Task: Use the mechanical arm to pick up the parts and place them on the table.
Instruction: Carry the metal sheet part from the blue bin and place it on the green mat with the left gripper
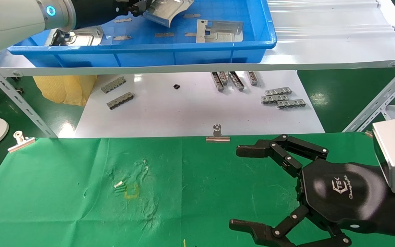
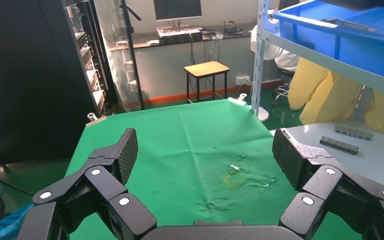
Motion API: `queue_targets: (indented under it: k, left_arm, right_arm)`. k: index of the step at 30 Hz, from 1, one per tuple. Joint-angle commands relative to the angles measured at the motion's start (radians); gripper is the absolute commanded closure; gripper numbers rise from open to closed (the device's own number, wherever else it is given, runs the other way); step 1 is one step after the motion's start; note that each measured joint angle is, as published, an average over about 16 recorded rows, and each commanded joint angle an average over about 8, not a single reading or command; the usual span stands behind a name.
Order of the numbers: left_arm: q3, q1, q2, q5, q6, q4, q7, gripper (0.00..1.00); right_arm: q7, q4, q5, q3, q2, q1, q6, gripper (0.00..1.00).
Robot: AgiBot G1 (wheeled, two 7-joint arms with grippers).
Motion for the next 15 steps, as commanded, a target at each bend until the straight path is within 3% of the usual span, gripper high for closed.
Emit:
queue_targets:
  k: [1, 8, 15]
  left_arm:
    - [-0.007, 0.001, -0.003, -0.010, -0.003, -0.007, 0.009, 1.00]
    - [-0.032, -0.016, -0.048, -0.050, 0.148, -0.038, 0.100, 1.00]
    - [-0.034, -0.033, -0.145, -0.063, 0.456, -0.061, 0.215, 1.00]
  right_arm:
    - [0.000, 0.000, 0.000, 0.000, 0.000, 0.000, 0.000, 0.00]
    - [0.000, 0.000, 0.000, 0.000, 0.000, 0.000, 0.000, 0.00]
    - [0.000, 0.000, 0.000, 0.000, 0.000, 0.000, 0.000, 0.00]
